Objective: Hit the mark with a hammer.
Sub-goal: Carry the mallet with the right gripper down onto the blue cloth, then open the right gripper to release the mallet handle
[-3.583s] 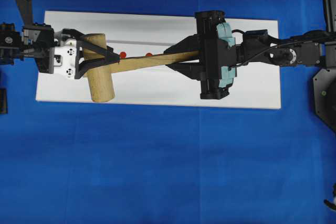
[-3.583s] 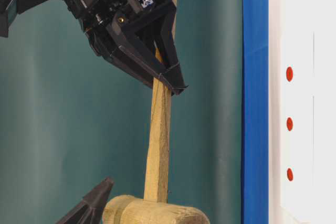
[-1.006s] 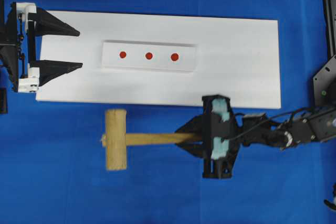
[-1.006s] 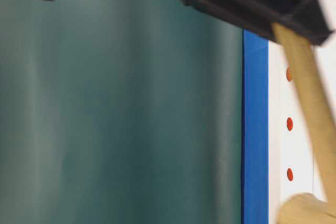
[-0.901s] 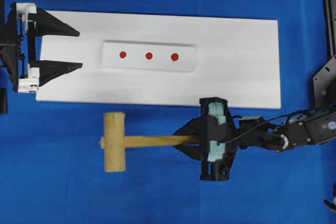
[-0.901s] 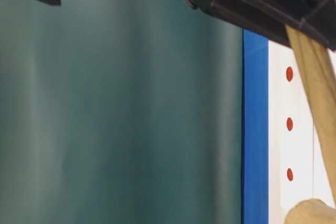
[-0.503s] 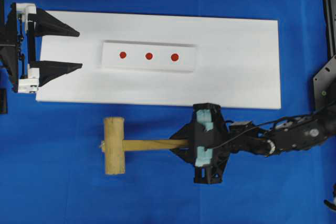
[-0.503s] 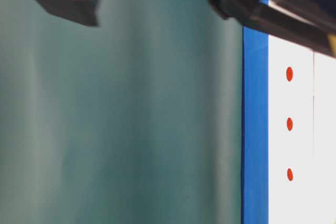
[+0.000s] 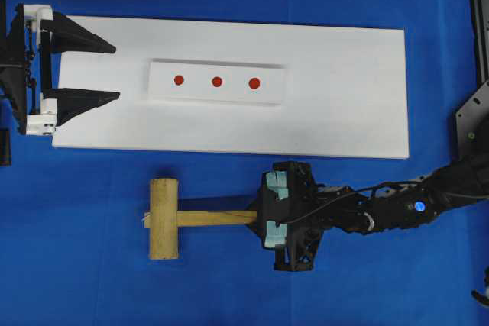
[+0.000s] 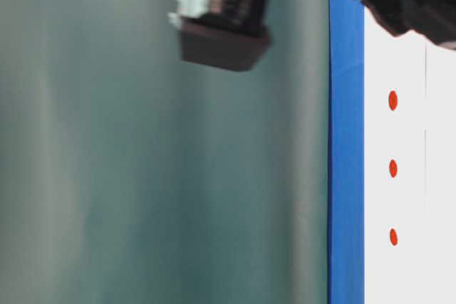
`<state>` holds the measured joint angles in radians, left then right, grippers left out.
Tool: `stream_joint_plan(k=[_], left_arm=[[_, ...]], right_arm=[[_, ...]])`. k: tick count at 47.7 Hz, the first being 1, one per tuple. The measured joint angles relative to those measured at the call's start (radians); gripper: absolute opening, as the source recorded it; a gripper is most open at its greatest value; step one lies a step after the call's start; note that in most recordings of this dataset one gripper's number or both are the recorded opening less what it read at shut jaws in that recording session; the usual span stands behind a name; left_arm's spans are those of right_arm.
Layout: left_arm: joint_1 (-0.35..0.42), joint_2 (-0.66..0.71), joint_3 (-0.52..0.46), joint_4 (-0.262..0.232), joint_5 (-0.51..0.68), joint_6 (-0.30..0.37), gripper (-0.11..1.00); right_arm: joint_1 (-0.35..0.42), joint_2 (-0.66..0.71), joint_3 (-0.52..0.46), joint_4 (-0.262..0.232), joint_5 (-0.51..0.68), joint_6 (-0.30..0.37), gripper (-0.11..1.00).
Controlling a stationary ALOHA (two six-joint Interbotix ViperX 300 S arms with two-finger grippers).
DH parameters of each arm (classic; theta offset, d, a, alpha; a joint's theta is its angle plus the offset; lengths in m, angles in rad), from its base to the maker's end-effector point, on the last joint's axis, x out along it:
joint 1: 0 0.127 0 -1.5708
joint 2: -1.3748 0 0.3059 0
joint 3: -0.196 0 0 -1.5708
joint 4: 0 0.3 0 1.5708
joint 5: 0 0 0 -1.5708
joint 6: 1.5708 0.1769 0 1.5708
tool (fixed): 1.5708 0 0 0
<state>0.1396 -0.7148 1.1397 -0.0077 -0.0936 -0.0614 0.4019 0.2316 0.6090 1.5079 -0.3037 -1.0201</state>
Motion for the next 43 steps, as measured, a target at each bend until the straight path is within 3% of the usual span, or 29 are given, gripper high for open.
stream_joint_plan(k=[43], left_arm=[[0.012, 0.000, 0.000, 0.000, -0.009, 0.000, 0.85]], right_arm=[[-0.005, 0.031, 0.000, -0.005, 0.032, 0.002, 0.09]])
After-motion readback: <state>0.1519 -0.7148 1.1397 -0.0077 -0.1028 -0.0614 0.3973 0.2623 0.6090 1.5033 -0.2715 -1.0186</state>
